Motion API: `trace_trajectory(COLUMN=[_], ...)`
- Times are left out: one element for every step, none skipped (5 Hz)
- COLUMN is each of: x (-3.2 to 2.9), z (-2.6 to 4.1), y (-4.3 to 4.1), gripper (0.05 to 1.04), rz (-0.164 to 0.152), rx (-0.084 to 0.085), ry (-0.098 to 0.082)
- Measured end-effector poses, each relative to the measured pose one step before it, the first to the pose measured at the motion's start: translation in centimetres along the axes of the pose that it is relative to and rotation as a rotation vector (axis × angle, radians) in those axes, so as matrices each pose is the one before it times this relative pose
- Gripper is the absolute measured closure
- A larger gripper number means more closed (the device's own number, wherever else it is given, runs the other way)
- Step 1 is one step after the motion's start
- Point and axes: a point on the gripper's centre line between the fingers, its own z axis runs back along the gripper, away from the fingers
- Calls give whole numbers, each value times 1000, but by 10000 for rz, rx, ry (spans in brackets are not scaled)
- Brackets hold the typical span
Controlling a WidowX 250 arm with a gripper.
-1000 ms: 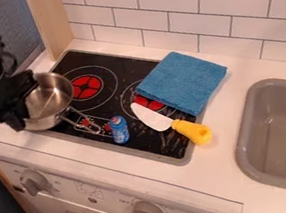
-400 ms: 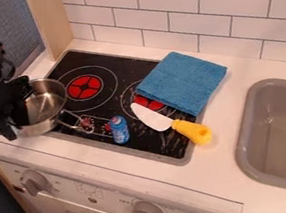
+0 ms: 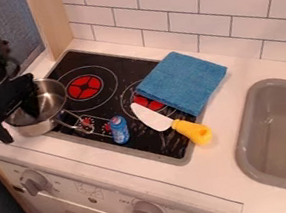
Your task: Move the silver pot to the bottom side of the burner
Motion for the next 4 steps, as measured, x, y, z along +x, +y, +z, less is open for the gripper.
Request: trace_trajectory(x=[-174, -87, -456, 143], z=[2583, 3898, 2427, -74], y=[-498, -1420, -1416, 239], gripper=[79, 82, 82, 82], rz=[-307, -429, -197, 111], rx=[-255, -575, -174, 82], ry=[97, -654, -867, -11])
